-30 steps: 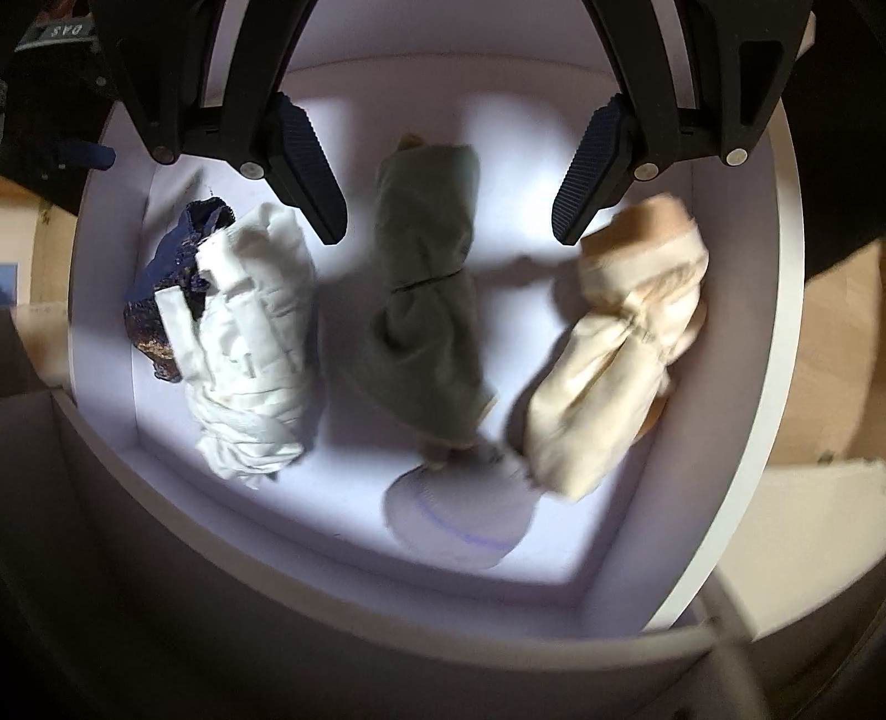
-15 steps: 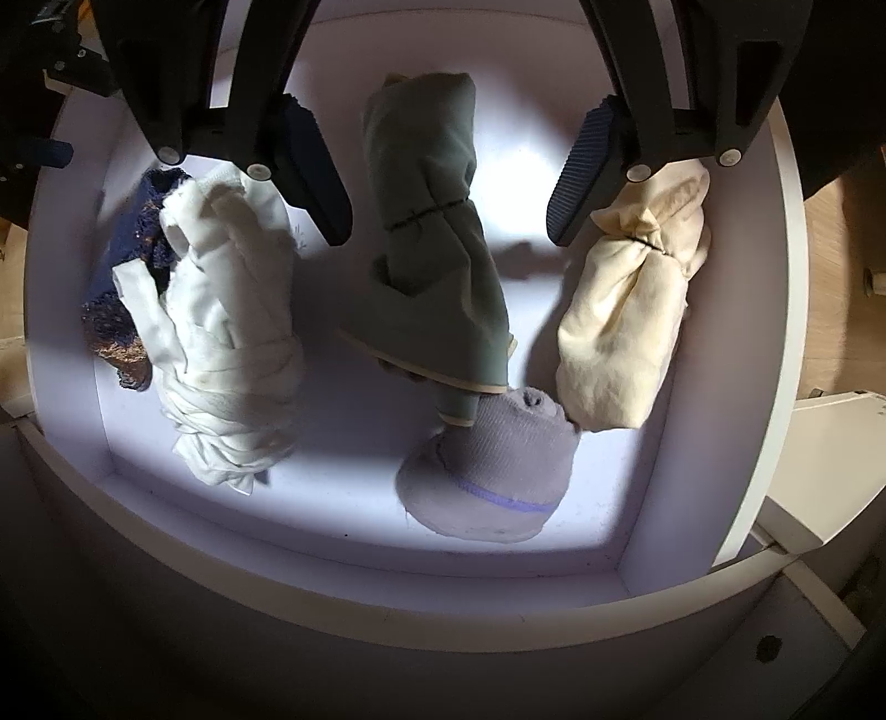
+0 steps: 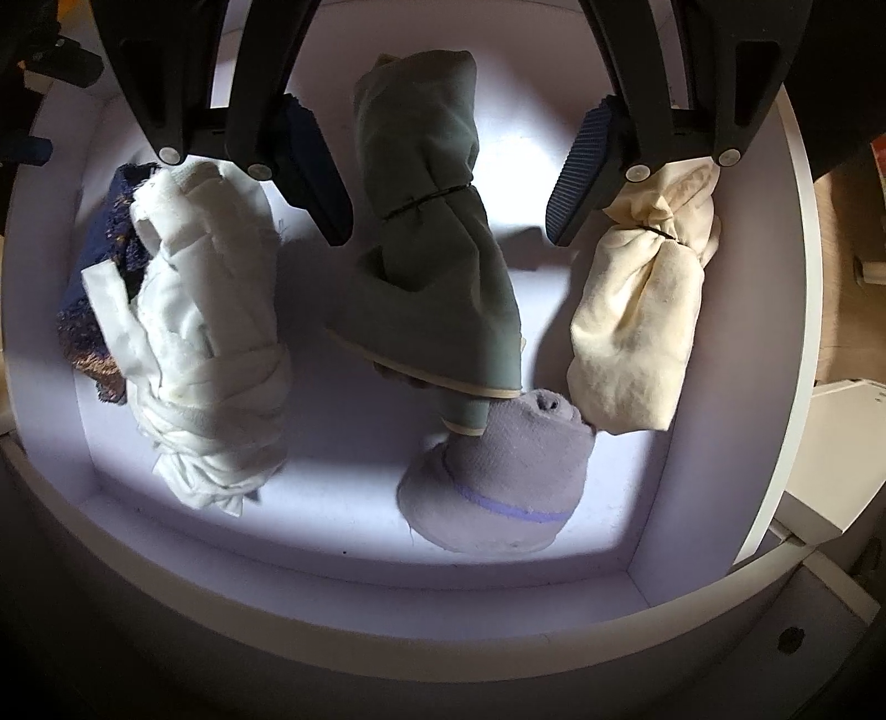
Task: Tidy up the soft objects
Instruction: 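Lower the left gripper onto the sage green item and close on it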
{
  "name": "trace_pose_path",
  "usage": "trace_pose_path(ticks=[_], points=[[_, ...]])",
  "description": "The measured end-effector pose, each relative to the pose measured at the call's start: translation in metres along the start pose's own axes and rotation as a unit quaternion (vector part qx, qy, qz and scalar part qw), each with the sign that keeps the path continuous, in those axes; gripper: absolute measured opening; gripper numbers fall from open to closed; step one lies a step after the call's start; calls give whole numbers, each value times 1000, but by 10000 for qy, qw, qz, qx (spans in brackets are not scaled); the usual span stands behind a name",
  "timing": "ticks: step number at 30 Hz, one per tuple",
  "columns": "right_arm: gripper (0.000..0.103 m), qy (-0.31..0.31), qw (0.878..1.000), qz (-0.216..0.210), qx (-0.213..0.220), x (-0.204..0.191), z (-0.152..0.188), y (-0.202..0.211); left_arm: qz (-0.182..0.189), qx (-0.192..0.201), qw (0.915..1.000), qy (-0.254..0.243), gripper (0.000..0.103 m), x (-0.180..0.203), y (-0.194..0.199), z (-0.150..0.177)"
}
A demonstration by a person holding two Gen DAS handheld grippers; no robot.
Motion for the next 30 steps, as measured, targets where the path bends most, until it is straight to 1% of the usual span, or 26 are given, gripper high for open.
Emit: trace_pose_path(ticks=[4, 10, 16, 18, 19, 20, 22, 24, 25, 26, 30], points=[[88, -32, 10000, -51, 21, 1, -1, -1, -103, -53, 9999, -111, 73, 8, -11, 3], [88, -39, 10000, -65, -1, 5, 1, 1, -171, -107, 9997, -103, 73, 13, -25, 8], [88, -36, 10000, -70, 10, 5, 1, 0, -92, -172, 9998, 94, 73, 13, -31, 10], [88, -40, 10000, -72, 8, 5, 2, 0, -79, -175, 9998, 93, 72, 15, -33, 10], [88, -42, 10000, -71, 11, 5, 2, 0, -35, -167, 9998, 93, 70, 17, -33, 10], [88, -40, 10000, -66, 8, 4, 1, -1, 35, -164, 9998, 101, 64, 17, -32, 10], [88, -46, 10000, -68, 8, 4, 1, -1, 76, -163, 9998, 127, 59, 20, -32, 9], [88, -52, 10000, -69, 10, 4, 0, 0, 80, -93, 9999, 79, 45, 22, -30, 7], [88, -52, 10000, -73, 12, 3, 0, 0, 88, -73, 9999, 70, 42, 22, -29, 7], [88, -54, 10000, -77, 14, 3, 0, 1, 115, -75, 9999, 76, 40, 22, -28, 7], [88, -34, 9999, -89, 38, 1, -2, 2, 181, -75, 9998, 86, 38, 16, -25, 7]])
Point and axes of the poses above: each gripper's, at about its wrist camera, not at the fingertips, and y roughly against the way its jaws point, x to its right, z to its underside, the point moved 10 cm from there along -y, roughly the way its jaws point, and after that the axes turned 1 degree about -x, right-handed, at the moved point
